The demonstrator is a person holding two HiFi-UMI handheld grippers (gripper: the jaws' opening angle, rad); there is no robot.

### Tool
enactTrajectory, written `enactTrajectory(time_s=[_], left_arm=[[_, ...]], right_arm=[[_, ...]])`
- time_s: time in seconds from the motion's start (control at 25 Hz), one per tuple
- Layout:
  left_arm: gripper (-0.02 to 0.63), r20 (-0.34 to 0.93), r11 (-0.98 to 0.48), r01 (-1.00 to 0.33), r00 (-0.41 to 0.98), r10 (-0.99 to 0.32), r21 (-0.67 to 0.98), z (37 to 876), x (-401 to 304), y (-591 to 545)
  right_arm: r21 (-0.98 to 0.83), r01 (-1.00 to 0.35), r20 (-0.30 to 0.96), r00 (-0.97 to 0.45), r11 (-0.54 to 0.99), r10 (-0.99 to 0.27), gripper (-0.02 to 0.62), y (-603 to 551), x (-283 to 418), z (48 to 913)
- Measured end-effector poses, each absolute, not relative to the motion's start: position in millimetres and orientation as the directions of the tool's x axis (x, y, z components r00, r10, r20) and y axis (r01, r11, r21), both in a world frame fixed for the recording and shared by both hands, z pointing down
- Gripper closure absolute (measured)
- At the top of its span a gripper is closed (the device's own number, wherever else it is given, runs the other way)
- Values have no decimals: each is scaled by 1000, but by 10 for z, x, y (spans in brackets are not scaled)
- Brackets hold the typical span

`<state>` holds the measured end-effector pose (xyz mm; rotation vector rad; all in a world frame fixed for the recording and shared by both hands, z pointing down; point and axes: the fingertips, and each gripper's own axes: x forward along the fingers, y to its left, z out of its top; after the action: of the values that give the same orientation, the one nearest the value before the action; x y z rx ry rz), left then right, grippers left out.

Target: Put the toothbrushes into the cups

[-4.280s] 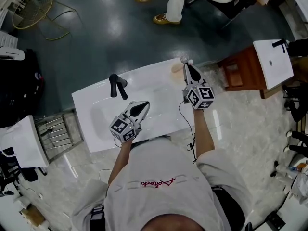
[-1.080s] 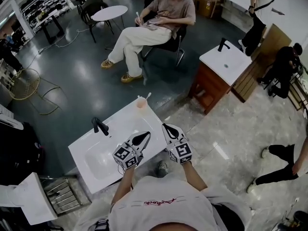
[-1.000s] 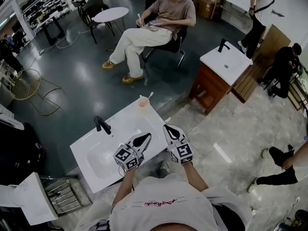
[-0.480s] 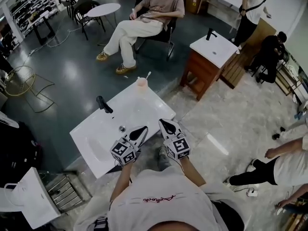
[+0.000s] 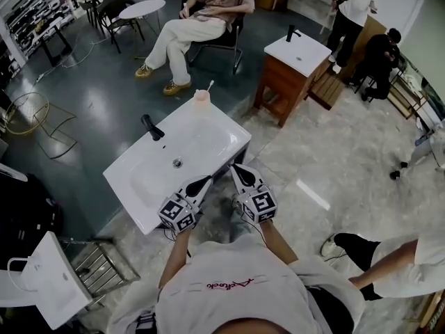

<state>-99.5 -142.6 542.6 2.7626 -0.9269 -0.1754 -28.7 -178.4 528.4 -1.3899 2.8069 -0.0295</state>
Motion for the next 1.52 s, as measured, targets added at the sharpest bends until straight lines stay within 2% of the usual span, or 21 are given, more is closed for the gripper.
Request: enactTrajectory(time_s=[0.6,1.52], left_arm=[[592,-63,-791,-562,804,-591,243,5426,-908,-656],[592,-56,-789,-580,798,-601,201,5439,-822,-534]], right_arm=[[-76,-804,18,-592,590,-806,603,-926,-314,5375],[-65,-806,-6,-589,588,-808,603,-834,-189,5341]])
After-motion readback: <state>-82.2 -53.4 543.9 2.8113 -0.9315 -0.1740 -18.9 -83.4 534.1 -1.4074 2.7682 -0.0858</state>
